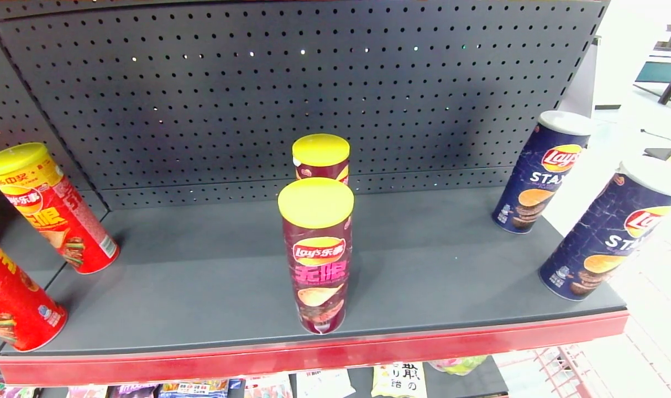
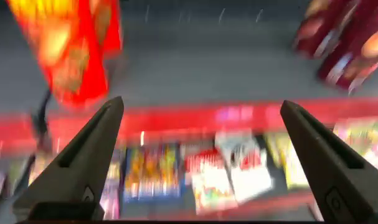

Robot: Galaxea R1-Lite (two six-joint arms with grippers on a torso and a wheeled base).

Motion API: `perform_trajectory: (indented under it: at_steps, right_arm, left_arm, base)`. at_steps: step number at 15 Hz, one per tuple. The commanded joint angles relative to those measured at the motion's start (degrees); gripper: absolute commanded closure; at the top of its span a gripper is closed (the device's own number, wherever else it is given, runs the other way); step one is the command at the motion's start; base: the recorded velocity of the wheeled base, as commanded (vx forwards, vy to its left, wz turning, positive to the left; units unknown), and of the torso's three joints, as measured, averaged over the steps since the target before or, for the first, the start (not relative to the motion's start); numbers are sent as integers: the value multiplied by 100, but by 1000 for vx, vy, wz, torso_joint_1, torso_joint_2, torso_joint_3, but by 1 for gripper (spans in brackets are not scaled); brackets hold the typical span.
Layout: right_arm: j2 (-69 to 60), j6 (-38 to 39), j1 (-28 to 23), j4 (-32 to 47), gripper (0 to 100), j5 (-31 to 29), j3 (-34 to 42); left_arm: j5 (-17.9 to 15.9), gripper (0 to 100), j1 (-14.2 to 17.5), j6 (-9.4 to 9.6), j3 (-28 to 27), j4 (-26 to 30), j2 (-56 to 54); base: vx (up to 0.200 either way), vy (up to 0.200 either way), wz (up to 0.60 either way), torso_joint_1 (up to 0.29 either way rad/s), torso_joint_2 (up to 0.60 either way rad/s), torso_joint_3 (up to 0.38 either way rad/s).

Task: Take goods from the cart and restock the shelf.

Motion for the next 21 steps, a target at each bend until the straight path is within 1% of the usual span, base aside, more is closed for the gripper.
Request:
perform_trajectory:
  at_steps: [1, 2, 3, 4, 5, 6, 7, 8, 9, 10, 11, 12, 13, 15, 16, 17, 18, 19, 20, 21]
  right_arm:
    - [-41, 40, 1, -3, 0, -121, 71]
    - [-41, 40, 1, 5, 0, -253, 71]
    - [-41, 31, 1, 5, 0, -253, 71]
    - [-76, 119, -34, 172, 0, -165, 71]
    - [-147, 136, -113, 383, 0, -139, 53]
    - [-191, 145, -131, 322, 0, -139, 71]
    - [-191, 145, -140, 322, 0, -139, 71]
    - [-340, 136, -201, 322, 0, -139, 71]
    - [-481, 136, -263, 313, 0, -147, 71]
    - [-490, 154, -263, 313, 0, -156, 71]
    - [-490, 154, -263, 313, 0, -156, 71]
    - [-490, 154, -263, 313, 0, -156, 71]
    - [-490, 163, -263, 313, 0, -156, 71]
    - [-490, 163, -263, 313, 0, -156, 71]
    - [-490, 172, -263, 313, 0, -156, 71]
    - [-490, 172, -263, 313, 0, -156, 71]
    - [-498, 180, -263, 313, 0, -156, 71]
    - [-498, 180, -263, 313, 0, -156, 71]
    - [-498, 189, -263, 313, 0, -156, 71]
    - [-498, 216, -263, 313, 0, -156, 71]
  left_arm:
    - [282, 0, 0, 31, 346, -168, -21]
    - [660, 0, 0, 49, 363, -185, -21]
    - [731, 0, 0, 40, 363, -185, -21]
    - [792, 0, 0, -22, 346, -168, -21]
    - [643, 0, 0, -22, 346, -168, -21]
    - [326, 0, 0, 145, 372, -185, -21]
    - [291, 0, 0, 163, 372, -185, -21]
    - [-210, 0, 0, 725, 416, -273, -21]
    - [-60, 0, 0, 761, 416, -273, -21]
    - [660, 0, 0, 699, 407, -256, -21]
    - [1557, 0, 0, 576, 425, -282, -21]
    - [1759, 0, 0, 506, 442, -300, -21]
    - [1812, 0, 0, 268, 451, -300, -21]
    - [1522, 0, 0, 277, 425, -238, -21]
    - [1548, 0, 53, 233, 372, -89, 155]
    - [1451, 0, 114, 321, 363, -45, 252]
    - [836, 0, -35, 822, 363, -54, -3]
    - [115, 0, -9, 1077, 354, -71, -21]
    - [300, 0, 0, 655, 442, -54, -21]
    - [1082, 0, 9, 356, 442, -54, -21]
  base:
    - [0, 0, 0, 0, 0, 0]
    - [0, 0, 0, 0, 0, 0]
    - [0, 0, 0, 0, 0, 0]
    - [0, 0, 0, 0, 0, 0]
    - [0, 0, 0, 0, 0, 0]
    - [0, 0, 0, 0, 0, 0]
    - [0, 0, 0, 0, 0, 0]
    - [0, 0, 0, 0, 0, 0]
    - [0, 0, 0, 0, 0, 0]
    - [0, 0, 0, 0, 0, 0]
    - [0, 0, 0, 0, 0, 0]
    - [0, 0, 0, 0, 0, 0]
    - [0, 0, 0, 0, 0, 0]
    - [0, 0, 0, 0, 0, 0]
    - [0, 0, 0, 0, 0, 0]
    - [0, 0, 0, 0, 0, 0]
    - [0, 0, 0, 0, 0, 0]
    - [0, 0, 0, 0, 0, 0]
    - [0, 0, 0, 0, 0, 0]
    - [0, 0, 0, 0, 0, 0]
